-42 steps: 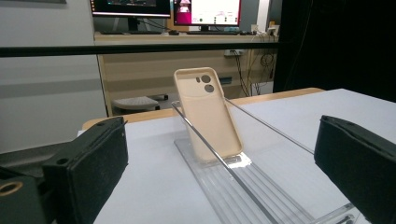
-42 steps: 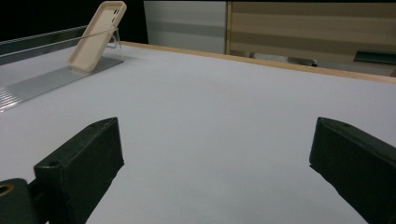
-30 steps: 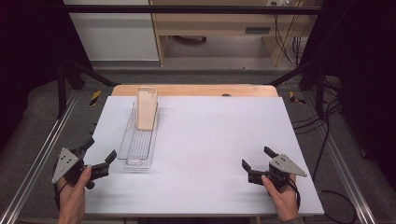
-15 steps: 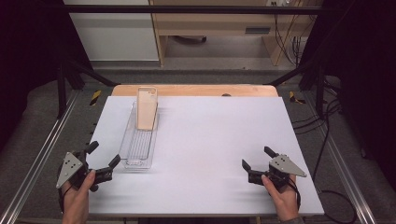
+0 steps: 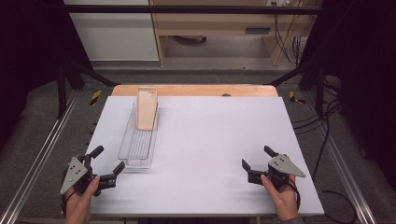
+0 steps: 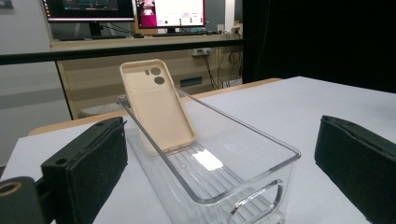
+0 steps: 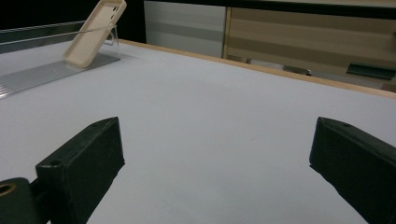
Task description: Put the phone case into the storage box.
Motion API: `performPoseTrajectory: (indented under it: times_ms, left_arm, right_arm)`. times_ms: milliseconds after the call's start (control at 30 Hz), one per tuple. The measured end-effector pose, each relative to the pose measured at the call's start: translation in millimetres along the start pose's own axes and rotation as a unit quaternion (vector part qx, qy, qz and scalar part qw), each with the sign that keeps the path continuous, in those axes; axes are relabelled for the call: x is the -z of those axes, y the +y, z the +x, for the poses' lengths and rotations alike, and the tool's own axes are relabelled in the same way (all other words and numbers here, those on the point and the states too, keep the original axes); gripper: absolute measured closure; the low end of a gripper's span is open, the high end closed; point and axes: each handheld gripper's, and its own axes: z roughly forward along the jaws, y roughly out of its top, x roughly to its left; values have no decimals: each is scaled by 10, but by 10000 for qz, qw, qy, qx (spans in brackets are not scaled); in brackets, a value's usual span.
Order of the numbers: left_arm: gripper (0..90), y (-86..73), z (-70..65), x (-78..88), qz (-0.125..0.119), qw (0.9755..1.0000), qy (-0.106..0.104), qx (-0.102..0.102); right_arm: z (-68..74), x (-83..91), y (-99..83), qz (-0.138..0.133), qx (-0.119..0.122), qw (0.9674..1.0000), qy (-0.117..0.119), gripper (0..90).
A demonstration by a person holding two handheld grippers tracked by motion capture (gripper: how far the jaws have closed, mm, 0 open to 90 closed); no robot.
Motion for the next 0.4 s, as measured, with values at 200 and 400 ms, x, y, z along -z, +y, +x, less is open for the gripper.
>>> performPoseTrajectory:
  times_ms: [200, 400]
  left_arm:
    - [22, -29, -77, -46, 106, 9999, -87, -88]
    - [22, -52, -111, -79, 114, 9999, -66, -51]
  right_arm:
    - [2, 3, 2, -21, 5, 10000, -33, 29]
    - [-11, 10, -8, -24, 17, 9999, -112, 29]
